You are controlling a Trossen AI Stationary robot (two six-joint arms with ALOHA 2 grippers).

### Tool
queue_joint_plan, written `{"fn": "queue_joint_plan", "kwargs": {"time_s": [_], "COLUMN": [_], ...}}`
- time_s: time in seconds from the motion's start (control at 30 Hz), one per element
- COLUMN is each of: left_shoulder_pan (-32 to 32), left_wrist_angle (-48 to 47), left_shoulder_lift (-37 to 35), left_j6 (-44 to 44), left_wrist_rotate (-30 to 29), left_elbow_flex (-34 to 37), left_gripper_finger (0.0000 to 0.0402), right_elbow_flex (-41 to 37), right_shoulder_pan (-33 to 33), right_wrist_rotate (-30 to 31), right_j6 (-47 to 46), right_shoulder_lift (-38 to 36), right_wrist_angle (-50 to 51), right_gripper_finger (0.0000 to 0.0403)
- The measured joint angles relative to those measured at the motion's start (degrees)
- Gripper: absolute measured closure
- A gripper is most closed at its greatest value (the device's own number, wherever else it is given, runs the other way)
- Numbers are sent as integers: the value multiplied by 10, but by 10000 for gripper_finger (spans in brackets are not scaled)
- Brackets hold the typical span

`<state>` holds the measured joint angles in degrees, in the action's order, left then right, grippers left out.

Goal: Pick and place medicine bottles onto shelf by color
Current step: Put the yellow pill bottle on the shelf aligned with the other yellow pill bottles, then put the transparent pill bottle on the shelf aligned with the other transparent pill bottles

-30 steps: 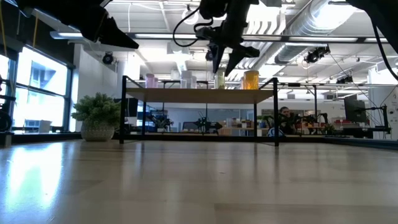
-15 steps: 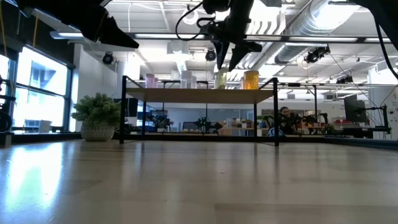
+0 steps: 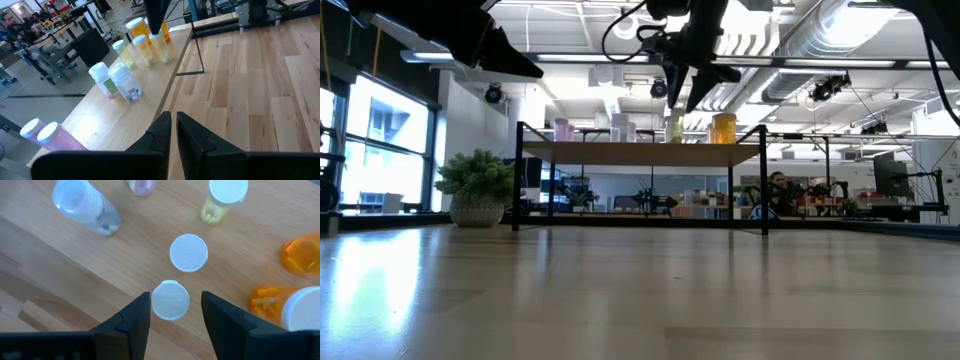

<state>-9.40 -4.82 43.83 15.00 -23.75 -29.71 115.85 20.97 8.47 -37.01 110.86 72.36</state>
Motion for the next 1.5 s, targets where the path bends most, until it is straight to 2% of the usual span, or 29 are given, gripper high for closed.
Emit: {"fn": "queue_joint_plan", "kwargs": {"time_s": [0.37, 0.6, 0.93, 1.2, 1.5], "left_shoulder_pan": [0, 0, 0, 0, 0], "left_wrist_angle": [-1, 0, 11, 12, 14], "left_shoulder_lift": [0, 0, 0, 0, 0], "left_j6": [1, 1, -39, -43, -46], "left_wrist_rotate": [0, -10, -22, -26, -26], "left_elbow_flex": [0, 0, 0, 0, 0], "left_gripper_finger": [381, 380, 374, 328, 264], "right_elbow_flex": [0, 0, -12, -80, -214], "right_shoulder_pan": [-3, -26, -84, -140, -208], "right_wrist_rotate": [-4, -5, -5, -5, 2], "right_j6": [22, 98, 254, 277, 181], "right_shoulder_lift": [-11, -32, -39, -39, -96], "right_wrist_angle": [-4, 2, 34, 67, 52], "right_gripper_finger": [235, 235, 235, 235, 236]}}
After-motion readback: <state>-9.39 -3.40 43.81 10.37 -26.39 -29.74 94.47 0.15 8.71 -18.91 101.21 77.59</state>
